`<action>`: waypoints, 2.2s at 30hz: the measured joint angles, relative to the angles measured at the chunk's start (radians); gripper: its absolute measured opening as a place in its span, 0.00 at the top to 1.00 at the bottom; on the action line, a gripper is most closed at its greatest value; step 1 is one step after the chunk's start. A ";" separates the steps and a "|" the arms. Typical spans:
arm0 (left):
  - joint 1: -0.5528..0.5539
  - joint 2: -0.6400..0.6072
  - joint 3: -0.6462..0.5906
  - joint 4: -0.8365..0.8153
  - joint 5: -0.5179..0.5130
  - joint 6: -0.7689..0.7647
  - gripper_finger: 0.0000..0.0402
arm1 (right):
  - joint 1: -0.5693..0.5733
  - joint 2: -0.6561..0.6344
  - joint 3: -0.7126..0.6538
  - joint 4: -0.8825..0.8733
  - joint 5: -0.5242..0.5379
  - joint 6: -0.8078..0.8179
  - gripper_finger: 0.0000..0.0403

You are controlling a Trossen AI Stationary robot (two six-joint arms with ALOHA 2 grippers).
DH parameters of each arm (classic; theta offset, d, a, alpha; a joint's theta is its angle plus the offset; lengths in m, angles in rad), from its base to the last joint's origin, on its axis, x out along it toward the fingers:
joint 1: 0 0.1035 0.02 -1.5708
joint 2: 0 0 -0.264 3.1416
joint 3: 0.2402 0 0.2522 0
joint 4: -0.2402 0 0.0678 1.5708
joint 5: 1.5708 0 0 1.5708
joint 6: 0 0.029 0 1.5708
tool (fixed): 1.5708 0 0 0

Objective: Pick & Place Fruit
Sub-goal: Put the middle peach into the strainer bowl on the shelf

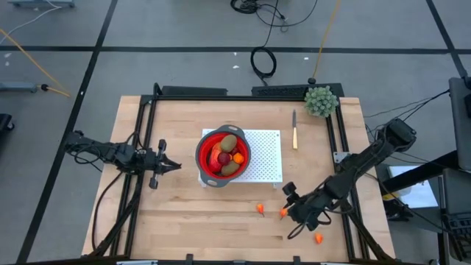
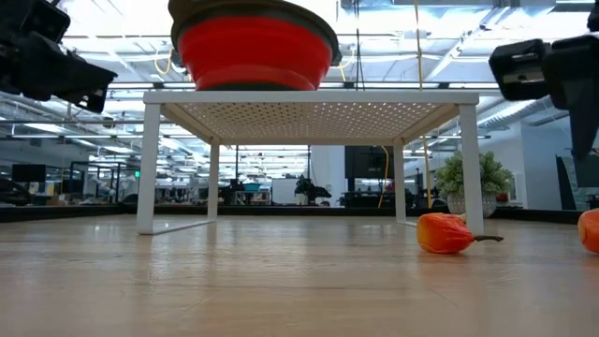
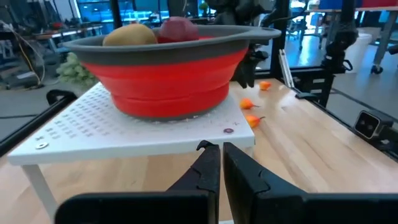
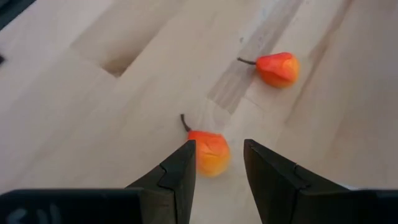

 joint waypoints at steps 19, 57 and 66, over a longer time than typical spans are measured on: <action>0.000 0.004 0.000 -0.003 0.002 0.000 0.95 | -0.128 0.000 0.000 0.028 -0.211 -0.072 0.68; 0.000 0.004 0.000 -0.003 -0.005 0.001 0.95 | 0.071 0.000 -0.001 0.134 -0.038 -0.341 0.74; 0.000 0.004 0.000 -0.004 -0.006 0.004 0.95 | 0.048 0.071 -0.001 0.264 -0.038 -0.394 0.61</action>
